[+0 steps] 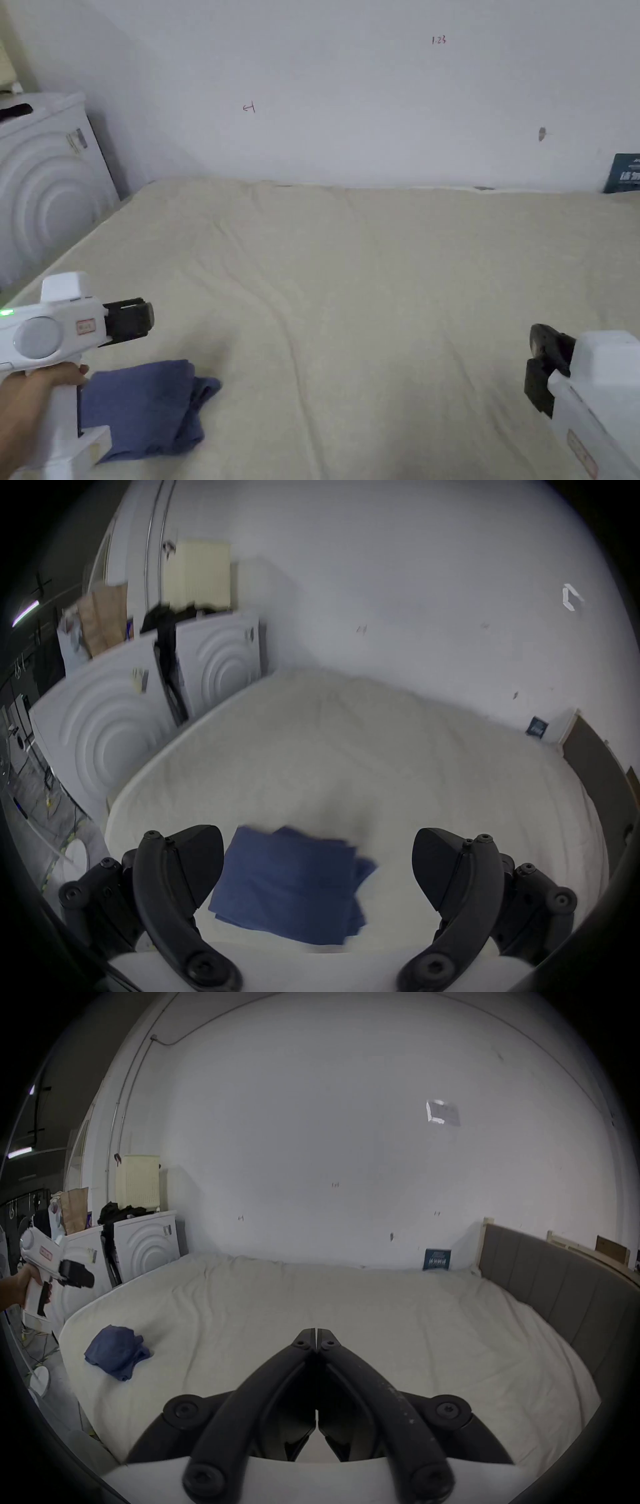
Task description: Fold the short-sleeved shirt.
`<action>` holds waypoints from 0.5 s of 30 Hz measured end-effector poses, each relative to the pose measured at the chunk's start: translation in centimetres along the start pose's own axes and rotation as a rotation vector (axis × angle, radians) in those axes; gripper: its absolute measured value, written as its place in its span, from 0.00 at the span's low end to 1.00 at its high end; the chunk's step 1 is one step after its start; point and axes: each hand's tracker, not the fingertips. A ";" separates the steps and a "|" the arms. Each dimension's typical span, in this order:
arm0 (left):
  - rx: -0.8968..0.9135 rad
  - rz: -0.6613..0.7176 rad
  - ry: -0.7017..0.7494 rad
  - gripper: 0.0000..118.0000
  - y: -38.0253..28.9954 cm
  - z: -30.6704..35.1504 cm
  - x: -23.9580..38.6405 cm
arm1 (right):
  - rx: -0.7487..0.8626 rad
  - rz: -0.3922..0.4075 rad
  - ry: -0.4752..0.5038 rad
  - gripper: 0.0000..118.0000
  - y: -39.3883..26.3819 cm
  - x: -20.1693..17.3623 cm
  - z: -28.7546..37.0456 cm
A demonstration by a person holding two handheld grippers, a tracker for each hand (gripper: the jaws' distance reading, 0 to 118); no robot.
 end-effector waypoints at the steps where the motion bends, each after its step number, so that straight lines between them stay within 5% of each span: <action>1: 0.042 -0.024 0.001 0.95 0.4 1.7 1.4 | 0.017 0.005 -0.007 0.02 0.3 1.3 0.3; 15: 0.549 -0.099 -0.185 0.95 -2.1 16.3 19.7 | 0.204 0.059 -0.136 0.02 4.3 8.8 6.9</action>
